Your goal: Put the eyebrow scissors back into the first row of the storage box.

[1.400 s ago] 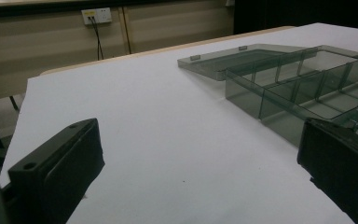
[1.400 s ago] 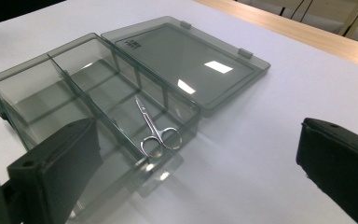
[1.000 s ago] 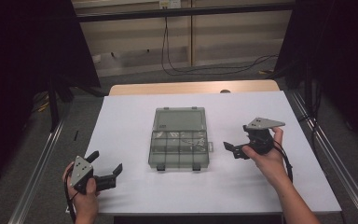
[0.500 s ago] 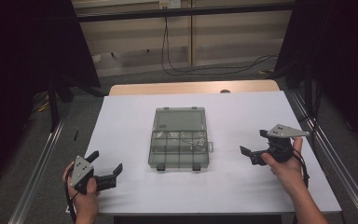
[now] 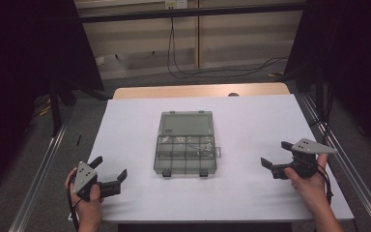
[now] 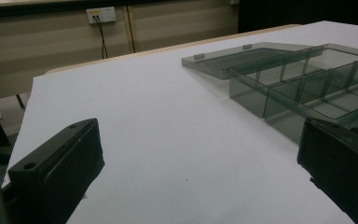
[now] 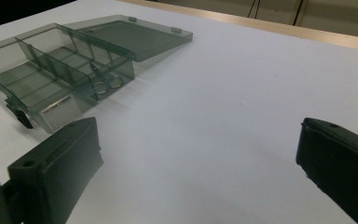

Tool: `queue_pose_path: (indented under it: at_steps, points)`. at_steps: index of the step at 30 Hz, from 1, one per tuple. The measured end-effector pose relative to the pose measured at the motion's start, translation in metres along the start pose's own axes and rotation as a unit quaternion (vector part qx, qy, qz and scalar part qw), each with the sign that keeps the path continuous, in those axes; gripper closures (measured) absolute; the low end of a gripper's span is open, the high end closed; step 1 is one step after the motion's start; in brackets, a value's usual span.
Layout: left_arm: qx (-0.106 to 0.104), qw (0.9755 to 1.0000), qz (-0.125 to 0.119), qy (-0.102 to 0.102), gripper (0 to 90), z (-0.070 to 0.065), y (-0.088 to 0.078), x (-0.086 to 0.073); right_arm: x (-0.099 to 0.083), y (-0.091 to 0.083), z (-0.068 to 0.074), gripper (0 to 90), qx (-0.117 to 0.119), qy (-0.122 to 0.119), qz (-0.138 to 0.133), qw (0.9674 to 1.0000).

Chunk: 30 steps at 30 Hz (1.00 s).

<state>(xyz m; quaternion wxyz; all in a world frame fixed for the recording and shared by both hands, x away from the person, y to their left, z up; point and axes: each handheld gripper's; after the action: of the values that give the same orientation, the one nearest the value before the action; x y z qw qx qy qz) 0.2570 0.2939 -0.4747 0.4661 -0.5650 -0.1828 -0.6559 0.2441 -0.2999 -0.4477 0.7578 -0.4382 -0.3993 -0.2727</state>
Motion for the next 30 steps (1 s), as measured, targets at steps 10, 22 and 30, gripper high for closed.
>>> queue_pose_path:
  at_steps: [10, 22, 30]
  points:
    - [0.003, 1.0, -0.001, -0.003, 0.0, -0.001, 0.001, 0.001, -0.019, -0.018, -0.016, 0.0, -0.008, 0.016, -0.015, 0.9997]
    - [-0.008, 0.9999, -0.007, -0.002, 0.0, 0.0, 0.0, 0.0, -0.028, -0.029, -0.027, 0.0, -0.022, 0.028, -0.03, 0.9989]
    - [-0.009, 0.9999, -0.006, 0.0, 0.0, 0.0, 0.0, 0.001, -0.031, -0.032, -0.03, 0.0, -0.027, 0.026, -0.03, 0.9988]
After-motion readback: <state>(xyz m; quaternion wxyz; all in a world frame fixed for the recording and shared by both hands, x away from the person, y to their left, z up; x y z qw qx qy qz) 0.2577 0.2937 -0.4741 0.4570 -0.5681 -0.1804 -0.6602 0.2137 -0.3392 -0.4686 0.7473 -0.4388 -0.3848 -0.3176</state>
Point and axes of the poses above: each handheld gripper's, and its own axes: y roughly forward along the jaws, x roughly out of its top, z roughly to its left, and after that the axes turned 15 degrees about y, right-handed
